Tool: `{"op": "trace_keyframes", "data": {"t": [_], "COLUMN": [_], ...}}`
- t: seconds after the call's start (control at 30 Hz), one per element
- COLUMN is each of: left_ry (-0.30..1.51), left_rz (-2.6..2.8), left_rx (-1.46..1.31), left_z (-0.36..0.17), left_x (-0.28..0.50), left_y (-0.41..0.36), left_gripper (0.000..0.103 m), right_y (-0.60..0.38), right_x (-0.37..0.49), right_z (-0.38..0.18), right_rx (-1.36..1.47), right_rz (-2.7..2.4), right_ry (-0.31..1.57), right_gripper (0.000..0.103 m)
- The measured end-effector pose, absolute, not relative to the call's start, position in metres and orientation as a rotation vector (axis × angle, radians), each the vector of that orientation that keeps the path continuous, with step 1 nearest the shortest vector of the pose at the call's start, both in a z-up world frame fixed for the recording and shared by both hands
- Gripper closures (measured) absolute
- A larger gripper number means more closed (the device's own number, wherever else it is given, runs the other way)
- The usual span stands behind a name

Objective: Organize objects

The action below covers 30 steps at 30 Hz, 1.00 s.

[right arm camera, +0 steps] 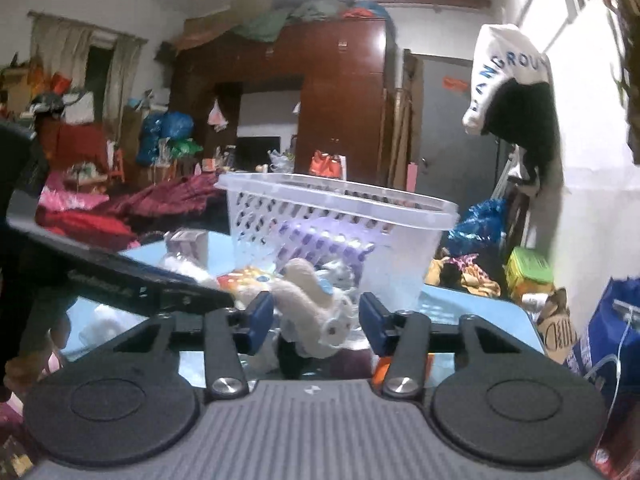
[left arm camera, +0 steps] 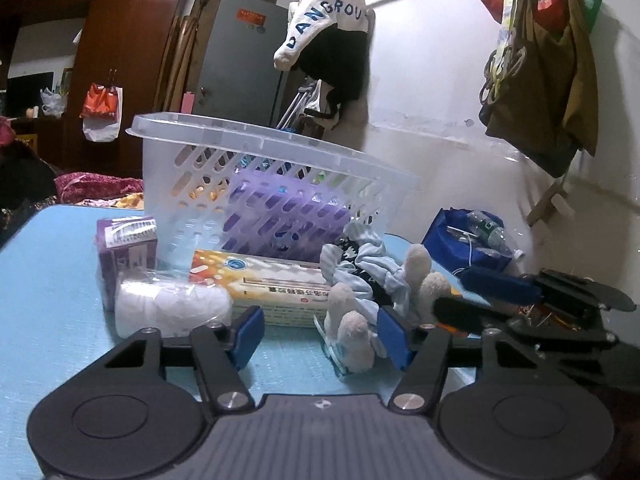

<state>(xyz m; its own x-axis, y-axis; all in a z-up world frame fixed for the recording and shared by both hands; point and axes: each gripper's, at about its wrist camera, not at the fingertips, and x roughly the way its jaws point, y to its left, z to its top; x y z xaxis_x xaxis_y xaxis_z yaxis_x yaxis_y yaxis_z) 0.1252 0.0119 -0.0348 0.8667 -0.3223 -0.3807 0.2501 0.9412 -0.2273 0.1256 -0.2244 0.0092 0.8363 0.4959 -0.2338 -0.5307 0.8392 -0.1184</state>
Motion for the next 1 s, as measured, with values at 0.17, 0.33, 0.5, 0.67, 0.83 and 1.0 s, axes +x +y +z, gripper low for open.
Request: {"op": "trace_keyframes", "data": {"t": [0.17,0.33,0.5,0.67,0.83,1.0], "left_ry": [0.448,0.448,0.386,0.3,0.25,0.2], "left_rz": [-0.305,-0.33,-0.347,-0.388,-0.414,-0.427], "left_rx": [-0.158,-0.153,-0.139,-0.145,-0.165,-0.17], "left_z": [-0.04,-0.044,-0.042,-0.029,-0.017,-0.004], "left_x": [0.132,0.137,0.128,0.11,0.097,0.085], "left_y": [0.001,-0.005,-0.007,0.001,0.011,0.018], "left_gripper": [0.043,0.084,0.087,0.087,0.087,0.087], "right_y": [-0.217,-0.219,-0.231,-0.251,-0.265,-0.27], "right_x": [0.117,0.119,0.116,0.11,0.106,0.102], "right_z": [-0.002,-0.006,-0.006,0.002,0.013,0.024], "right_rx": [-0.24,-0.253,-0.216,-0.141,-0.068,-0.028], "right_rz": [0.537,0.518,0.524,0.561,0.616,0.66], "right_ry": [0.174,0.176,0.163,0.146,0.131,0.102], "right_gripper": [0.06,0.079,0.086,0.087,0.088,0.088]}}
